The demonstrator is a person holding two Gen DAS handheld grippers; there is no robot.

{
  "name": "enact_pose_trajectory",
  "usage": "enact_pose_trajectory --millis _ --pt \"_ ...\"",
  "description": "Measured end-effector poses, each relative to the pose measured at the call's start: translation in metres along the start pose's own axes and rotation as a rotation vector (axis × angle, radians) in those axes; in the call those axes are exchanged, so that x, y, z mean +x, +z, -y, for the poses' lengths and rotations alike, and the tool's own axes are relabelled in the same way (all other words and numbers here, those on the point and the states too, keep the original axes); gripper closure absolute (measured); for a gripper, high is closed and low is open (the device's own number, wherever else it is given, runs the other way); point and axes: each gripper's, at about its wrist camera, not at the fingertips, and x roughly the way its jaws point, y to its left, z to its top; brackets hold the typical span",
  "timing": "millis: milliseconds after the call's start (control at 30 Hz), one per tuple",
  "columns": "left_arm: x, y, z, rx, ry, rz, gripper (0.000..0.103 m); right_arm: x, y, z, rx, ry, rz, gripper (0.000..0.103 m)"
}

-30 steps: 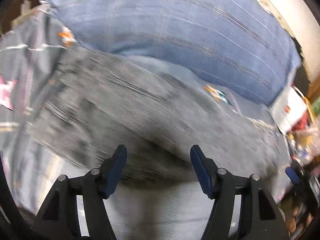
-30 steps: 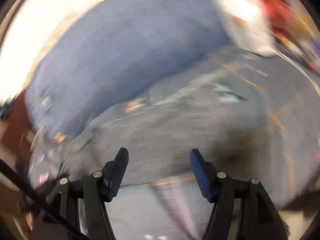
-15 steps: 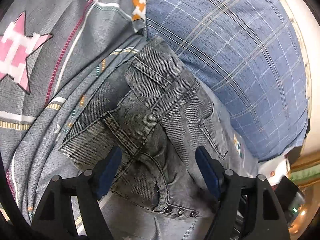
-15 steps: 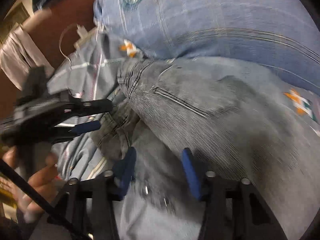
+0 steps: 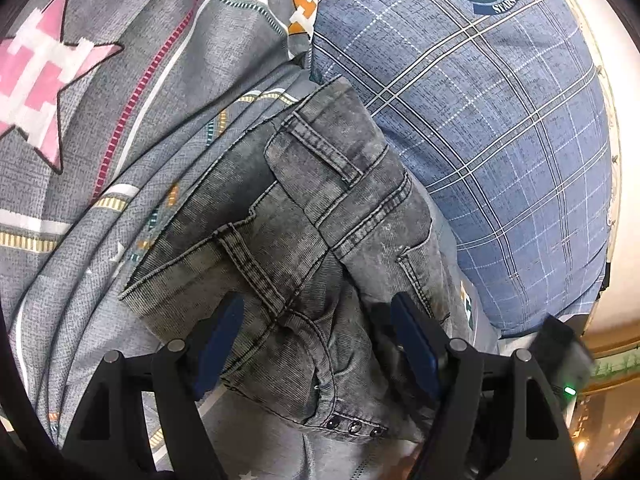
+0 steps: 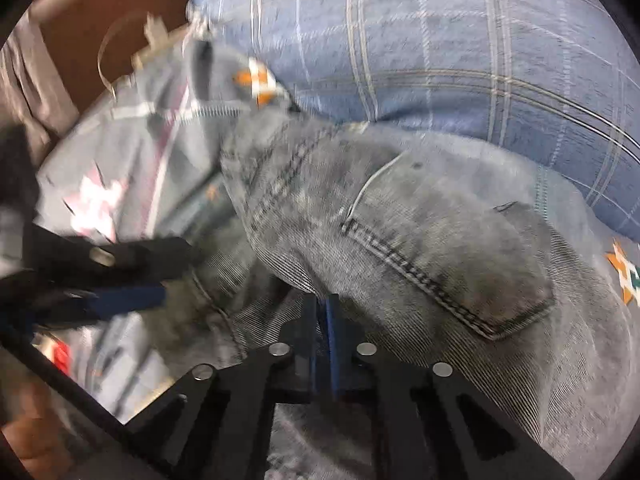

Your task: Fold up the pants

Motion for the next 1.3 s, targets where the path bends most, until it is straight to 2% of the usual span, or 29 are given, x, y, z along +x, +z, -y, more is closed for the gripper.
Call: enact_pose_trajectory --millis 167,233,367,500,567,633,667,700,767,800,833,967,1033,1067,1200,1300 --pt "0.010 -0.007 0.006 0.030 -0.041 -0.036 0.028 -0.037 -0.010 0.001 0.050 0.097 0.083 0.101" --pt "0.016 -0.008 0.004 0.015 -0.057 -0.047 0.028 -0.043 -0.018 0.001 0.054 0.092 0.096 0.101" --pt "0.017 -0.007 0.000 -0.009 -0.077 -0.017 0.028 -0.047 -0.030 0.003 0.079 0.161 0.083 0.102" --pt "0.015 -0.004 -0.006 -0.051 -0.129 -0.006 0.028 -0.040 -0.046 -0.009 0.033 0.133 0.071 0.102" --pt "0.018 -0.003 -0.008 -0.053 -0.104 -0.007 0.028 -0.040 -0.046 -0.017 -0.012 0.078 0.096 0.101" --pt "0.015 -0.003 -0.012 -0.067 -0.103 0.005 0.028 -0.036 -0.040 -0.018 -0.011 0.059 0.091 0.071" --pt "0.013 -0.002 -0.014 -0.074 -0.108 0.011 0.028 -0.035 -0.035 -0.019 -0.014 0.068 0.103 0.037" --pt "0.011 -0.001 -0.017 -0.082 -0.111 0.021 0.028 -0.033 -0.031 -0.021 -0.028 0.074 0.113 0.027" --pt "0.009 0.001 -0.020 -0.092 -0.105 0.033 0.028 -0.021 -0.020 -0.024 -0.071 0.039 0.088 0.031" --pt "0.009 0.002 -0.022 -0.096 -0.104 0.032 0.028 -0.013 -0.015 -0.025 -0.086 0.032 0.062 0.044" --pt "0.010 0.002 -0.023 -0.103 -0.108 0.025 0.028 -0.004 -0.011 -0.026 -0.100 0.030 0.032 0.049" --pt "0.009 0.005 -0.022 -0.096 -0.115 0.028 0.028 0.026 -0.006 -0.027 -0.171 -0.039 -0.020 0.052" --pt "0.007 0.005 -0.019 -0.081 -0.112 0.036 0.028 0.026 -0.005 -0.026 -0.188 -0.037 -0.006 0.084" --pt "0.006 0.005 -0.018 -0.076 -0.107 0.040 0.028 0.022 -0.004 -0.026 -0.181 -0.022 -0.001 0.092" --pt "0.012 0.004 -0.017 -0.076 -0.114 0.020 0.028 -0.010 -0.001 -0.027 -0.146 0.014 0.084 0.095" --pt "0.015 0.002 -0.013 -0.054 -0.124 0.016 0.028 -0.029 -0.005 -0.026 -0.108 0.078 0.104 0.096"
